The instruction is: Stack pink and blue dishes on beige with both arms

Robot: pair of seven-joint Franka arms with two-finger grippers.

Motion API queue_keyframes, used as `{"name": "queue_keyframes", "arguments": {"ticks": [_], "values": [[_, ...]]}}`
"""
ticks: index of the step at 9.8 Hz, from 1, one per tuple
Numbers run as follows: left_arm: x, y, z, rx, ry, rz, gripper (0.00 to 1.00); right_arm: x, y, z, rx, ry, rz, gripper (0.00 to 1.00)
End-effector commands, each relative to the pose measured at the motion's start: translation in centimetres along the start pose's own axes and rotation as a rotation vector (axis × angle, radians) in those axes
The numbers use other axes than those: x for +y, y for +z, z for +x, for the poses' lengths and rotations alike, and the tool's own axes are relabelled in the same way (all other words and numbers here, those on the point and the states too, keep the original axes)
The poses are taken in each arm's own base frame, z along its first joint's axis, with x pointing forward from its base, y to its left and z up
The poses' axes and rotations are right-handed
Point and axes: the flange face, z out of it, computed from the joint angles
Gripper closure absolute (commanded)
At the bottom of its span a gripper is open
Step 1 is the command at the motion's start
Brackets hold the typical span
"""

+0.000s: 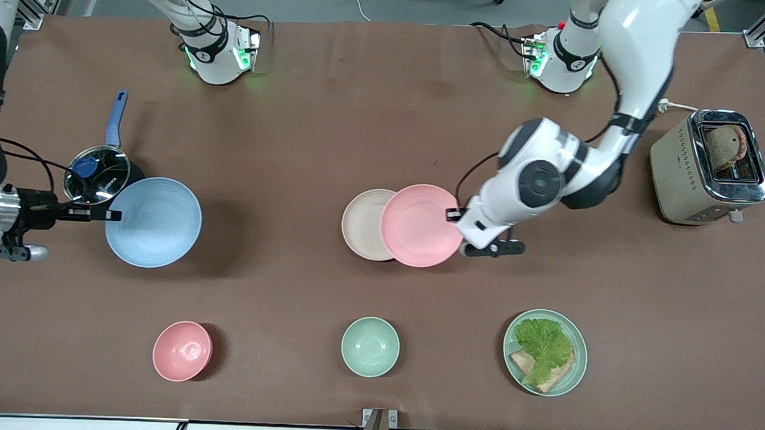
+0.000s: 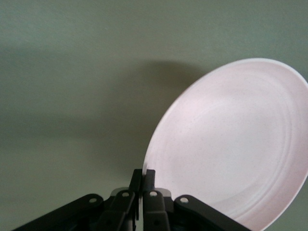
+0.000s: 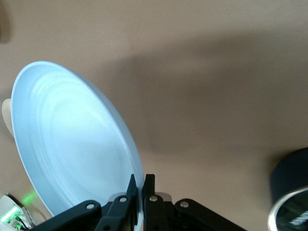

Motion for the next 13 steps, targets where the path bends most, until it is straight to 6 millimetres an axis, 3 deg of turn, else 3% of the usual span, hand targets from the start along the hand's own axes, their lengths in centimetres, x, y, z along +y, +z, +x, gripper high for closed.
{"name": "queue_keyframes", "arguments": {"ticks": [1,3,5,6,7,8,9,11,12,13], "values": [[2.9,4.6,0.3,0.002,-0.022,0.04,1.0,-7.7,2.8,0.3,-0.013,0.058,-0.028,0.99],[4.9,6.8,-0.6,0.031,-0.024,0.054,1.0,-12.9,5.6,0.6,-0.003,0.111,-0.027,0.99],[5.2,8.2,-0.8,0.043,-0.013,0.067,0.99,-16.3,8.3,-0.2,-0.022,0.128,-0.031,0.99],[6.0,8.6,-1.4,0.041,-0.001,0.064,0.93,-17.6,9.8,-0.9,-0.035,0.119,-0.033,0.99],[5.9,8.3,-1.2,0.043,-0.009,0.059,0.6,-18.9,11.3,-1.7,-0.039,0.118,-0.034,0.99],[5.4,6.8,-0.3,0.063,-0.033,0.044,0.11,-20.3,13.4,-2.3,-0.036,0.124,-0.035,0.99],[4.6,3.0,1.4,0.111,-0.055,0.025,0.0,-22.1,15.4,-2.9,-0.015,0.138,-0.032,0.99],[-0.1,-5.5,4.7,0.195,-0.142,0.007,0.0,-25.1,18.4,-4.0,0.017,0.156,-0.022,0.99],[-2.8,-9.7,5.8,0.251,-0.172,-0.008,0.0,-26.7,19.7,-4.8,0.017,0.149,-0.017,0.99],[-6.8,-14.1,6.9,0.298,-0.198,-0.006,0.0,-28.9,20.9,-5.5,0.036,0.154,-0.002,0.99]]}}
